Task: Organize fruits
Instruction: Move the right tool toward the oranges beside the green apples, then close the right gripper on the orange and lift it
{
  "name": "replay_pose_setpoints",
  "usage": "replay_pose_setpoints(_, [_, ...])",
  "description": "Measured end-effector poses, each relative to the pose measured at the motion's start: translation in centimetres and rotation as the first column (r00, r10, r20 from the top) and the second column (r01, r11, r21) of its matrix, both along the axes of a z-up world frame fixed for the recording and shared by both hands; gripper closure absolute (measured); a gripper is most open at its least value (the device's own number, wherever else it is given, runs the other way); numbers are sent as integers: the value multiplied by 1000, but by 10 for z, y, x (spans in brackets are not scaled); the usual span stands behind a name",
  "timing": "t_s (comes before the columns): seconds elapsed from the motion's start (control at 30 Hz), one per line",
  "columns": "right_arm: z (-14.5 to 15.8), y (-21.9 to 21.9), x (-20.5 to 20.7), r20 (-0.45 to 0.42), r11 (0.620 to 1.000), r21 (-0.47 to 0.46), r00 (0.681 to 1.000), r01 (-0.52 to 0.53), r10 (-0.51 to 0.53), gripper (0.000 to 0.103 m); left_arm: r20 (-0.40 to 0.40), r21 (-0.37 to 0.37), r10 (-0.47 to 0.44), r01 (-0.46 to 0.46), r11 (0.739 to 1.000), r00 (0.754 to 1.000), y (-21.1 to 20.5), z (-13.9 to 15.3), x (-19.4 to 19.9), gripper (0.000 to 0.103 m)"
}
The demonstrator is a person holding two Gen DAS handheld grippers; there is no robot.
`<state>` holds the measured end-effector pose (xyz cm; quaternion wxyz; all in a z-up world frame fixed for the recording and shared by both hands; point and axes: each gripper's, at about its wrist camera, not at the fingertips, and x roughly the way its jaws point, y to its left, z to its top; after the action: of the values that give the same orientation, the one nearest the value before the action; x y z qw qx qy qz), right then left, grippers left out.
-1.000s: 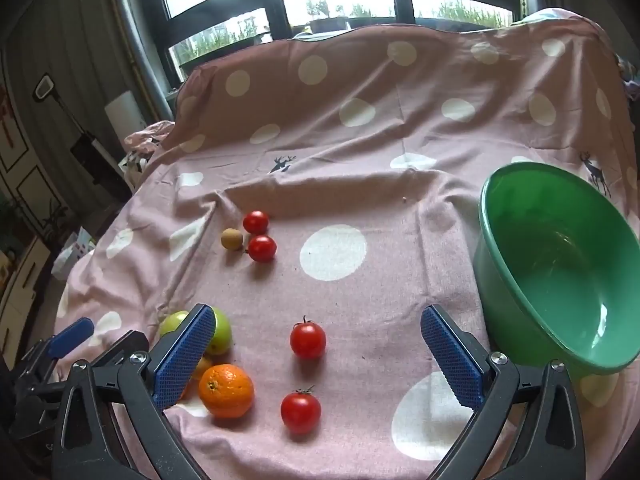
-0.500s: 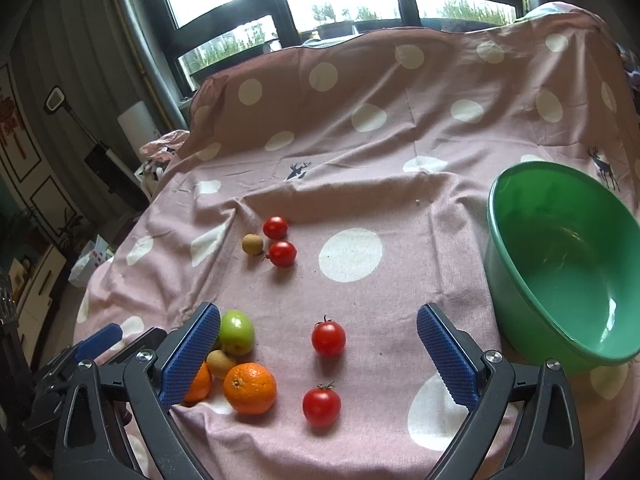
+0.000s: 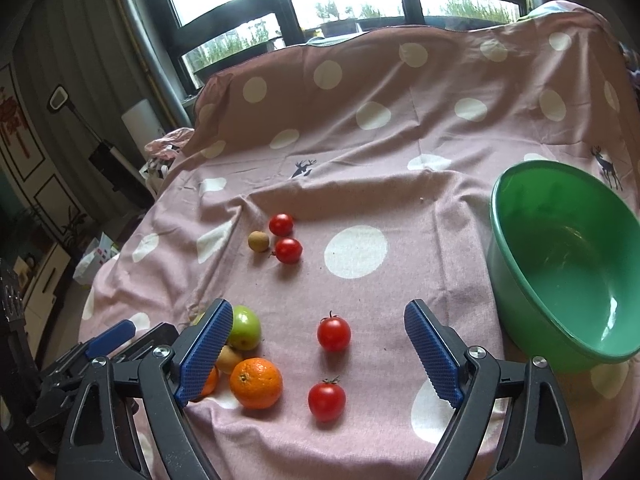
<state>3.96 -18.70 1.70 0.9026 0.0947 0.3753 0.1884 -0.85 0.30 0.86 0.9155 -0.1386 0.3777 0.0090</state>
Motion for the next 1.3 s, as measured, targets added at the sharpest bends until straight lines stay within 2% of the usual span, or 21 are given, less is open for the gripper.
replay_pose_setpoints(0.3, [0,3,-1,-9,1000,16,1000,-26,26,14,-9,-19,-28,28,999,1000,-4,0,1,21])
replay_pose_setpoints(0.63, [1,3,1,-56,998,28,997,-57,58,13,-17,-95,-83,81,992,996,-5,0,0,13])
replay_pose_setpoints(0.73, [2,1,5,-94,997,34,992,-76,79,13,-12,-117,-112,110,987,994,-8,0,0,13])
replay_pose_setpoints(0.87, [-7,9,24,-233,992,53,964,-118,127,13,-22,-140,-162,158,978,987,-17,-1,1,15])
replay_pose_setpoints(0.9, [-10,11,28,-251,989,61,957,-132,143,13,-17,-142,-181,177,974,983,-20,0,0,16])
replay_pose_setpoints(1.0, [-21,10,32,-283,985,115,947,-126,154,13,-11,-140,-229,225,964,973,-32,1,-1,28])
replay_pose_setpoints(1.03, [-26,9,33,-299,982,137,940,-127,163,16,-16,-140,-246,242,960,969,-36,0,-1,35])
replay_pose_setpoints(1.07, [-30,9,33,-317,978,161,931,-135,181,26,-26,-141,-261,255,957,965,-40,-2,-1,44])
replay_pose_setpoints(1.13, [-36,7,35,-352,968,204,911,-149,214,40,-56,-147,-281,271,951,958,-47,-6,1,57])
replay_pose_setpoints(1.2, [-39,6,34,-366,962,227,902,-154,231,42,-75,-144,-300,287,947,951,-54,-11,2,60])
replay_pose_setpoints(1.3, [-39,10,33,-357,957,236,900,-171,249,49,-109,-100,-279,269,958,954,-59,-17,4,60])
